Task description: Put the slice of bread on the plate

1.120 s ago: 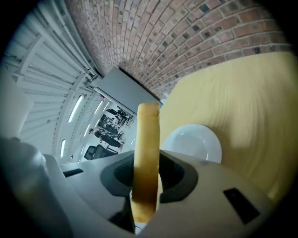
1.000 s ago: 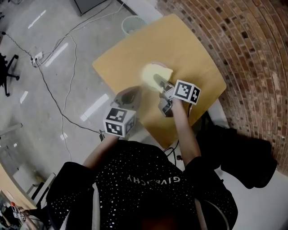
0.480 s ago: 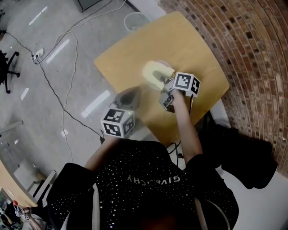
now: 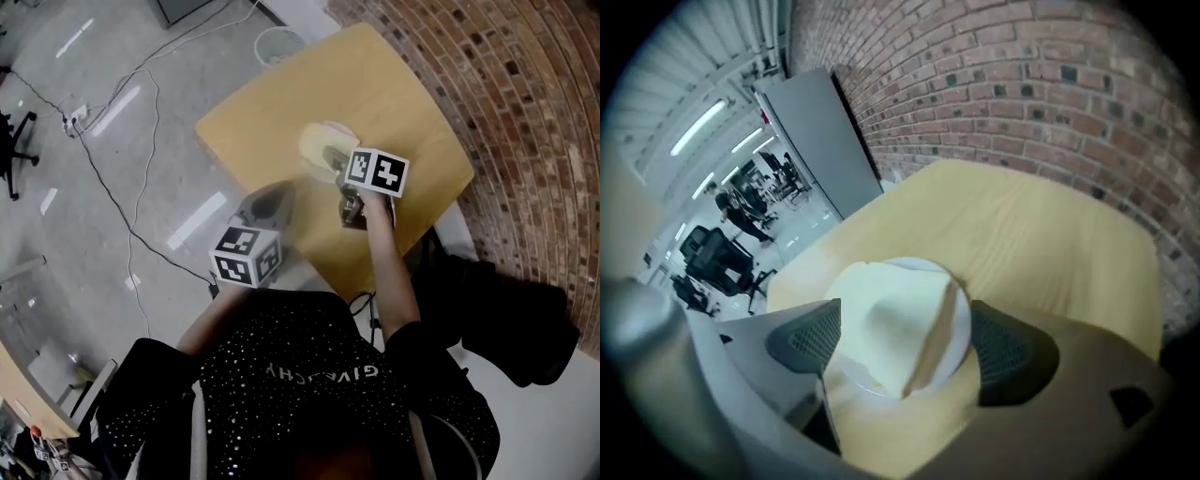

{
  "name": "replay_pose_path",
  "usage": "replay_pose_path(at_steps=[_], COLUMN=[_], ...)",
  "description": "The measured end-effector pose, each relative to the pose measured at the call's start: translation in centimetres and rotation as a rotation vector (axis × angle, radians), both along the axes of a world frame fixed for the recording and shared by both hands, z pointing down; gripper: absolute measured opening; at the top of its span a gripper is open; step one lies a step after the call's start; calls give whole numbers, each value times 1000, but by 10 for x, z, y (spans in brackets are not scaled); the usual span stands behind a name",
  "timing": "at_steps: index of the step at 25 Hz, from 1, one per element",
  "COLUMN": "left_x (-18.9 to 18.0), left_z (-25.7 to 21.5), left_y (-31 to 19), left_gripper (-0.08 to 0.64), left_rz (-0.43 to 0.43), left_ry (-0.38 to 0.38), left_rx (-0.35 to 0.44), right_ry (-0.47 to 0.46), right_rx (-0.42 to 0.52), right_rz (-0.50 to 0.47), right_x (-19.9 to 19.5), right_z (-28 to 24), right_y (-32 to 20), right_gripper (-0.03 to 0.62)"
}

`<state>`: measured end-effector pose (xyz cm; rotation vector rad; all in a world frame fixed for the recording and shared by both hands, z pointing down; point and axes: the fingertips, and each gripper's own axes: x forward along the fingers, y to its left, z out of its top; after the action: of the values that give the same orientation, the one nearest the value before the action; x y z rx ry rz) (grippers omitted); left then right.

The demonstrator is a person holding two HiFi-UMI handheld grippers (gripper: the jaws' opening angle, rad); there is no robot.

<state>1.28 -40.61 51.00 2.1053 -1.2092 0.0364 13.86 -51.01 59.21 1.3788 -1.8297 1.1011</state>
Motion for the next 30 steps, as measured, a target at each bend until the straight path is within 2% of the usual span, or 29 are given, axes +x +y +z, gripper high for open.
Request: replay_pose_path(at_steps=[3, 6, 9, 12, 13, 14, 15, 20, 25, 30], left_x=[-2, -5, -6, -4, -3, -2, 0, 14, 34, 42], left_z=[-1, -4, -10, -17, -20, -24, -27, -43, -49, -51], left_y=[4, 10, 14, 18, 20, 22, 25, 38, 53, 61], left_gripper=[9, 9, 9, 8, 9, 9, 9, 9, 9, 9], left_rz=[4, 9, 22, 41, 48, 55, 64, 125, 178, 210], left_ry=[1, 0, -12, -22, -22, -23, -26, -71, -73, -84], left_rx=[4, 14, 44, 77, 90, 104, 121, 197, 227, 238], right_ry=[133, 164, 88, -88, -139, -180, -213, -289, -158, -160], right_rx=[70, 147, 204, 284, 327, 372, 411, 527, 606, 623], right_rz=[20, 102, 110, 60, 70, 90, 106, 66, -2, 20], right_x=[26, 48, 46, 21, 15, 11, 8, -12, -18, -17], right_z=[-7, -24, -45, -71, -83, -94, -104, -135, -142, -147], right_y=[4, 16, 38, 68, 78, 88, 97, 136, 160, 169], right_gripper=[418, 417, 416, 411, 325, 89, 10, 9, 9, 9])
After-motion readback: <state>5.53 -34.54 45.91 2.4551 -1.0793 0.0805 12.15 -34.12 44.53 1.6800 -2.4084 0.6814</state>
